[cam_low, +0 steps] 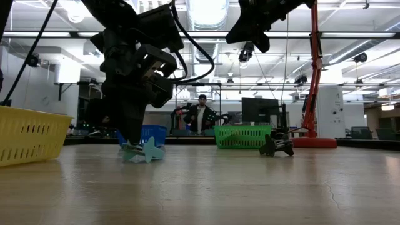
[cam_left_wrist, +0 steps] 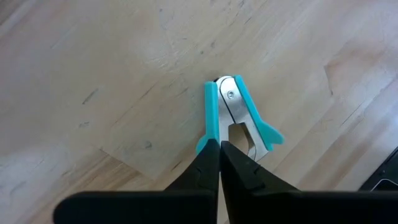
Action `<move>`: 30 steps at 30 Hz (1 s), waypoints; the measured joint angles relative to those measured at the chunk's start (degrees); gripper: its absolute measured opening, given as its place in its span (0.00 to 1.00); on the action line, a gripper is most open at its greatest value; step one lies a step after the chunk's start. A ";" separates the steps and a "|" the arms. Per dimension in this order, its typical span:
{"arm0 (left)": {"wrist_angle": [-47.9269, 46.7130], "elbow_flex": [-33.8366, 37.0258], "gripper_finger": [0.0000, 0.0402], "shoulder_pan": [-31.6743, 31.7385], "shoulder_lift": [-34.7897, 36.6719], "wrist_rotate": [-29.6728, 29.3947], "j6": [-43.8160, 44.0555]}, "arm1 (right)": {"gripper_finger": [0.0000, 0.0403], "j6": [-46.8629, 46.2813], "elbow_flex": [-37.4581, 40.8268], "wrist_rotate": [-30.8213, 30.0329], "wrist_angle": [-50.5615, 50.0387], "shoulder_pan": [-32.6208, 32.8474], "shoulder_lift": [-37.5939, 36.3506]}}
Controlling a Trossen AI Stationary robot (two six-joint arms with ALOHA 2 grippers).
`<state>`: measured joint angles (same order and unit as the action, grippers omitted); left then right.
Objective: Pick and place Stapler, Stapler remover, tape
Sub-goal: Put the sky blue staple remover into the blue basket
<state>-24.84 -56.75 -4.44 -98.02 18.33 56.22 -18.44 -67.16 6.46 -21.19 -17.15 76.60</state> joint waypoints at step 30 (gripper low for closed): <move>-6.14 -1.11 0.02 28.62 14.46 -15.91 -8.91 | 0.11 -0.90 0.00 -0.04 0.02 0.00 0.00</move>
<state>-30.98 -57.87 24.18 -83.56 2.42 47.31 -19.33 -67.16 6.42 -21.17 -17.15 76.60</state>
